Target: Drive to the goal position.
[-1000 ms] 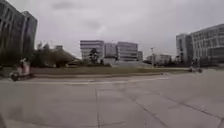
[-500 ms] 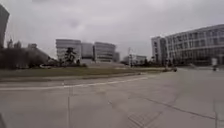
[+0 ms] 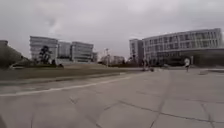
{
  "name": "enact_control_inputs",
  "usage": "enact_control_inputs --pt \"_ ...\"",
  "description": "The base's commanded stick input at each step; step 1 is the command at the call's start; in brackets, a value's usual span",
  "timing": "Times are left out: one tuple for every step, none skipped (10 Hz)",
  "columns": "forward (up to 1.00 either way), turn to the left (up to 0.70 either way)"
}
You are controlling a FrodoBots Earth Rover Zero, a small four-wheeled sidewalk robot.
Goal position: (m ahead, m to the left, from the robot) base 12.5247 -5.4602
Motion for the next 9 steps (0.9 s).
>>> enact_control_inputs --pt "0.70 -0.02" --pt "0.70 -0.01" --pt "0.70 -0.01" --pt "0.70 -0.01" --pt "0.70 -0.01" --pt "0.70 -0.03" --pt "0.70 -0.34" --pt "0.70 -0.34" --pt "0.70 -0.34"
